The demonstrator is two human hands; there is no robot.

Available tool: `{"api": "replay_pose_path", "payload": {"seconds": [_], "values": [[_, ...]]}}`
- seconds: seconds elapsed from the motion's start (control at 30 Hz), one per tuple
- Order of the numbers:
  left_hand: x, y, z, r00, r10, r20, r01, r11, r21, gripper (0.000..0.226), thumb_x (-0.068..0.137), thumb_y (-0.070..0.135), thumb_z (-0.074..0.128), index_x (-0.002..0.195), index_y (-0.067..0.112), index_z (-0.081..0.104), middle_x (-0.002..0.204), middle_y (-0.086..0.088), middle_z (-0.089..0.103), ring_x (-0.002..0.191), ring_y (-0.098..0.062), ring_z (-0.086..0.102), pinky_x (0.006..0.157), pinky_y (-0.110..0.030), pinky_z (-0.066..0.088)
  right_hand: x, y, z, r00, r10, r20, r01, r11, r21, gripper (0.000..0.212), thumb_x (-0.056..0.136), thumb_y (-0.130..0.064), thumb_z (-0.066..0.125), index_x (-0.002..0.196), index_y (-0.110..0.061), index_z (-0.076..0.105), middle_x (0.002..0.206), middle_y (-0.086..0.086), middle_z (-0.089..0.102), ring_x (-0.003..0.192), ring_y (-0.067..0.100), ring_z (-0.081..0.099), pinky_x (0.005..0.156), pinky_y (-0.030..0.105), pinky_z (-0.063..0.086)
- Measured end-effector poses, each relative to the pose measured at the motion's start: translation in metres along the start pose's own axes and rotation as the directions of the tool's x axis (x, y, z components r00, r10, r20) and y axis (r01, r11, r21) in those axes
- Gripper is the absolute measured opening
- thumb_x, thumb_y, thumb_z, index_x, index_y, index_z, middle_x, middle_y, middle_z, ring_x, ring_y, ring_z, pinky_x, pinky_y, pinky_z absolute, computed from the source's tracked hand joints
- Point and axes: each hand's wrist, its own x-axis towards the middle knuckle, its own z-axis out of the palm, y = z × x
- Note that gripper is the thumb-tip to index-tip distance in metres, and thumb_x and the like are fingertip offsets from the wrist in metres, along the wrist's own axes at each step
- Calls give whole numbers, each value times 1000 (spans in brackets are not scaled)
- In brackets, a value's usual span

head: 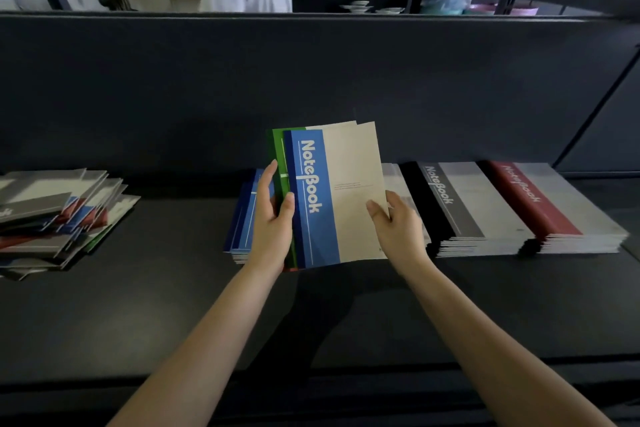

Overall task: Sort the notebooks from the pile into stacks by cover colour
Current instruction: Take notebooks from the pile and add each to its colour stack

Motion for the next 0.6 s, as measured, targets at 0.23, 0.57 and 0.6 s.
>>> {"api": "replay_pose_path", "payload": {"seconds": [0.23,0.57,0.6], "values": [[-11,-2,-7,988,-91,-120,91,996,-13,50,100,11,45,132,47,32,141,3,42,120,-10,51,90,-30,51,5,-6,2,1000,21,0,-21,998,56,17,99,-21,48,111,-11,54,97,-5,59,88,15,57,66,27,47],[-25,3,-74,938,-85,-337,104,994,38,53,98,5,47,133,42,34,129,9,46,108,-4,54,79,-18,47,21,-16,39,997,-26,68,24,999,24,37,94,-9,52,130,-13,50,116,1,63,100,18,60,77,31,50],[-28,2,-83,929,-86,-361,110,993,47,53,98,5,47,134,41,34,131,8,46,108,-5,54,79,-19,47,23,-18,44,996,-39,79,38,999,15,39,93,-7,51,131,-14,50,117,1,63,99,17,60,74,29,48]]}}
